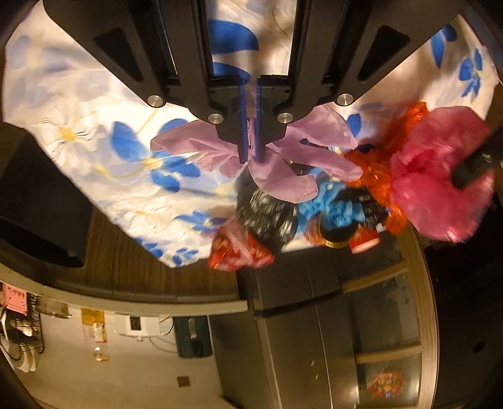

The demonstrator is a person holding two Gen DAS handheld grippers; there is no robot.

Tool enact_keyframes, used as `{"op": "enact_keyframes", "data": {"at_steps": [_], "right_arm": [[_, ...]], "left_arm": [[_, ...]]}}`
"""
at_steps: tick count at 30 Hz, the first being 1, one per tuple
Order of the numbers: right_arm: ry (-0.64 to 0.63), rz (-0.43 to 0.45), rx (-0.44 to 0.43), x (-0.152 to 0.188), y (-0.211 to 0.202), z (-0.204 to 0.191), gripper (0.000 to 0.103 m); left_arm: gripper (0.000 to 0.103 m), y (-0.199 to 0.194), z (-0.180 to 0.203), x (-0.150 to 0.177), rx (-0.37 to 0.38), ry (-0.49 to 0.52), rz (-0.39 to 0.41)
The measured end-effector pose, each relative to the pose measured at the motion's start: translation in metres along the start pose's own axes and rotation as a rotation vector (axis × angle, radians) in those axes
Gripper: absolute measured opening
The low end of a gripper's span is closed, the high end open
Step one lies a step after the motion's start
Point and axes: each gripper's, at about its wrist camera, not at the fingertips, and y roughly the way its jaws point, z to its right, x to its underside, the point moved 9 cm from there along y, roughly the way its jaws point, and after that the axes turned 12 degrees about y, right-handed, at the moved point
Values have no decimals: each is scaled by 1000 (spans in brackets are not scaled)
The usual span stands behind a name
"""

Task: Collect trash
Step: 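Grasp the pink bag with the left tool while the right tool grasps the lilac glove, then carry the pink bag and lilac glove over the black bin and release both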

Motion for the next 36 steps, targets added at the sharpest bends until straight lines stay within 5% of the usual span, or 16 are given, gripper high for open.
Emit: {"op": "enact_keyframes", "data": {"at_steps": [19,36], "right_arm": [[65,169,73,-64,-76,65,5],[128,419,316,-178,-123,180,4]], "left_arm": [[3,20,88,-37,113,115,35],[3,107,261,-133,346,210,164]]}}
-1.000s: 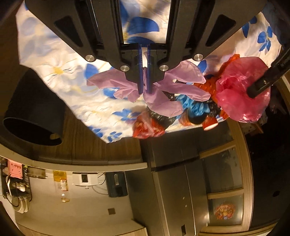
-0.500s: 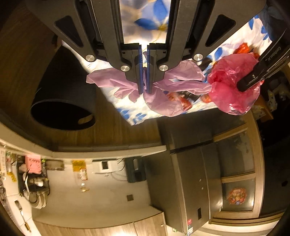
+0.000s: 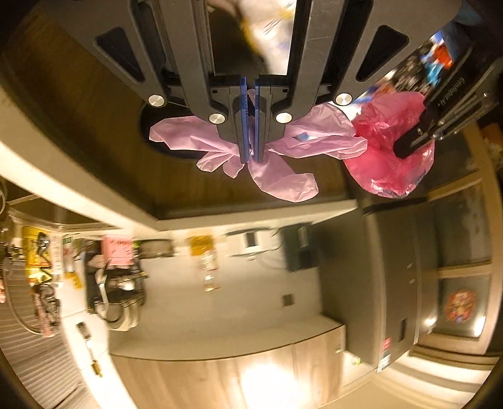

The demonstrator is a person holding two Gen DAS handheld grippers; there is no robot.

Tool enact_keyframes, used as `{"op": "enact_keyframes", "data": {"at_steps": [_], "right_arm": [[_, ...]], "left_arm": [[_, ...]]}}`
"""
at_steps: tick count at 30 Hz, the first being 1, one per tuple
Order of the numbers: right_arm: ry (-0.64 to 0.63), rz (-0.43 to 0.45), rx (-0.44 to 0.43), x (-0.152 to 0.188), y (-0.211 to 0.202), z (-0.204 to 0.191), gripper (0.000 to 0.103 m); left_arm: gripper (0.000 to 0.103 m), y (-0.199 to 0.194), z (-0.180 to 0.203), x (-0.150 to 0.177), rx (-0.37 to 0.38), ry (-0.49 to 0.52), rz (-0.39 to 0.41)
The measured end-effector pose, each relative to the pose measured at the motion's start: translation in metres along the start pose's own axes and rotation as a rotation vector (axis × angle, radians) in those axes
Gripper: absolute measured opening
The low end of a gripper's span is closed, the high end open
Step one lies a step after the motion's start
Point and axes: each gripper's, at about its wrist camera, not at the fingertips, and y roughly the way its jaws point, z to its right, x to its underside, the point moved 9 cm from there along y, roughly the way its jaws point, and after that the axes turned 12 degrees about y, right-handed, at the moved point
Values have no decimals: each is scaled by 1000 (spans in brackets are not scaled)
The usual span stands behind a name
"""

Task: Collect trash
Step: 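Carry the pink bag and lilac glove over the black bin and release both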

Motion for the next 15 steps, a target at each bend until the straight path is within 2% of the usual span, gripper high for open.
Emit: {"op": "enact_keyframes", "data": {"at_steps": [5,15], "right_arm": [[50,37,58,-21,18,33,4],[83,51,103,-28,38,61,4]], "left_arm": [[3,40,31,-9,49,15,4],[4,87,59,-11,108,24,18]]}}
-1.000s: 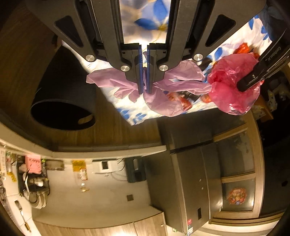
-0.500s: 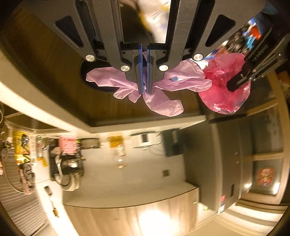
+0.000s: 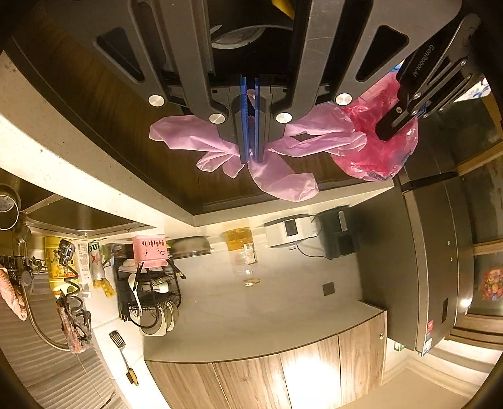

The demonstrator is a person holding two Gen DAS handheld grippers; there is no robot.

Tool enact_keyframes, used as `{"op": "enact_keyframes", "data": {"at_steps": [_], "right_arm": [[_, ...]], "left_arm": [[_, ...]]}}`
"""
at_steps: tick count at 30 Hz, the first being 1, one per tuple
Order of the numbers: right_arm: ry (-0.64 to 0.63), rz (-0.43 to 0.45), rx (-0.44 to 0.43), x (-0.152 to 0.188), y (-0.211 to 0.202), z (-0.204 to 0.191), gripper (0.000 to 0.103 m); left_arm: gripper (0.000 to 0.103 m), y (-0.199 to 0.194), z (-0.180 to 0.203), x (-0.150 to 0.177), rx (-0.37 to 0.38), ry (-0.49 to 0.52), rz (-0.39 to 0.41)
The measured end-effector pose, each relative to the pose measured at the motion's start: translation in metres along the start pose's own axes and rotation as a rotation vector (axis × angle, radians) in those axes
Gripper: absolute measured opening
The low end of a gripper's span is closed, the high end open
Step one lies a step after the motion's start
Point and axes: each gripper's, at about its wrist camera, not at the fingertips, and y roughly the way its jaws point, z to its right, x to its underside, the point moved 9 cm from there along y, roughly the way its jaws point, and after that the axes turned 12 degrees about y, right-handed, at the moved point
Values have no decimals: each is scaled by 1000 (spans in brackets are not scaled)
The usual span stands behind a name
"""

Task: Collect trash
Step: 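Carry the pink bag and lilac glove over the black bin and release both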

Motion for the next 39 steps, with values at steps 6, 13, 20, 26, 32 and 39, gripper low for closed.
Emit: {"op": "enact_keyframes", "data": {"at_steps": [6,13,20,26,32,39], "right_arm": [[8,-16,-6,0,14,4,5],[3,-44,-16,7,28,9,8],[18,-57,-18,9,35,14,23],[48,-60,-4,10,34,22,35],[57,-53,17,8,28,27,49],[22,-39,52,14,15,21,63]], "left_arm": [[4,21,5,5,37,-12,-14],[5,35,10,12,86,-23,-26],[15,47,17,23,124,-15,-66],[56,47,14,27,135,-46,-57],[64,40,6,33,113,-53,-65],[73,17,-18,41,19,-71,-92]]}}
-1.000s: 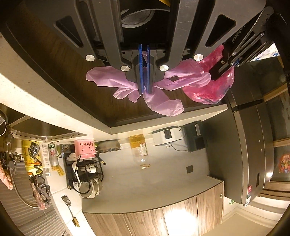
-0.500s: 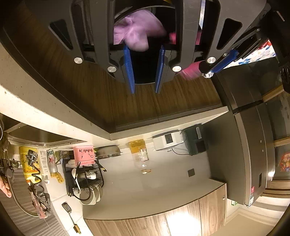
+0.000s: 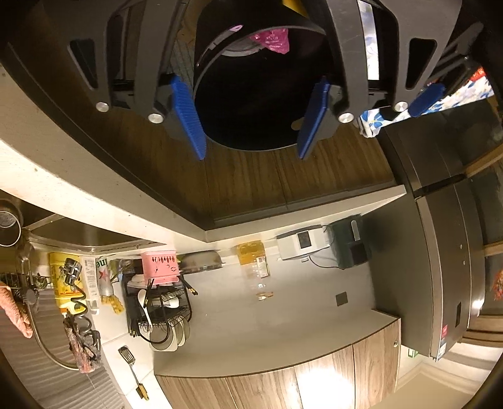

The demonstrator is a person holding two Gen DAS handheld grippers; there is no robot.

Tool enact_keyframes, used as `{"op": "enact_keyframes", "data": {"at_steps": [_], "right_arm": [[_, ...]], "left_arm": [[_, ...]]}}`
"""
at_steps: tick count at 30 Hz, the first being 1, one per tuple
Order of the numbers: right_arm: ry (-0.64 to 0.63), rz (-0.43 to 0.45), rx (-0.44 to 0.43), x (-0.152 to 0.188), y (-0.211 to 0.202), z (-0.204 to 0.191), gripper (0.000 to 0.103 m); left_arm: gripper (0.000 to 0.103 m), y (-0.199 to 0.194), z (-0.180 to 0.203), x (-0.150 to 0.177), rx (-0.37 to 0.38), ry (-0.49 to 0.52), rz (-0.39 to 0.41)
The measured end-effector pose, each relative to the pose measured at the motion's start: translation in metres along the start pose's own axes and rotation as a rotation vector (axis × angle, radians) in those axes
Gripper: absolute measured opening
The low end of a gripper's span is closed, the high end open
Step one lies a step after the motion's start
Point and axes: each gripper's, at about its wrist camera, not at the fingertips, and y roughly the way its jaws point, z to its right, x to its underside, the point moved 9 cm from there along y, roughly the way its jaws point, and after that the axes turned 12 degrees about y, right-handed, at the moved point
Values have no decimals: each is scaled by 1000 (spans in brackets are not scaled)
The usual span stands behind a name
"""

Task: Collect trash
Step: 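Carry the pink bag and lilac glove over the black bin and release both, then move both open tools back over the trash pile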

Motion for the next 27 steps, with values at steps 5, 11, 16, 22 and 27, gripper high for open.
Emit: {"op": "enact_keyframes", "data": {"at_steps": [5,11,16,22,27], "right_arm": [[-14,-2,33,7,-12,-3,71],[-27,6,56,13,-28,-9,77],[-10,-2,68,18,-41,-10,79],[-24,-14,57,31,-61,-21,79],[-35,-29,16,48,-77,-39,79]], "left_arm": [[77,-19,-11,4,-56,6,-18],[81,-53,-17,6,-107,25,-1],[82,-82,-23,11,-142,20,-2],[82,-117,-36,19,-181,-3,2],[82,-159,-61,38,-262,-43,-3]]}}
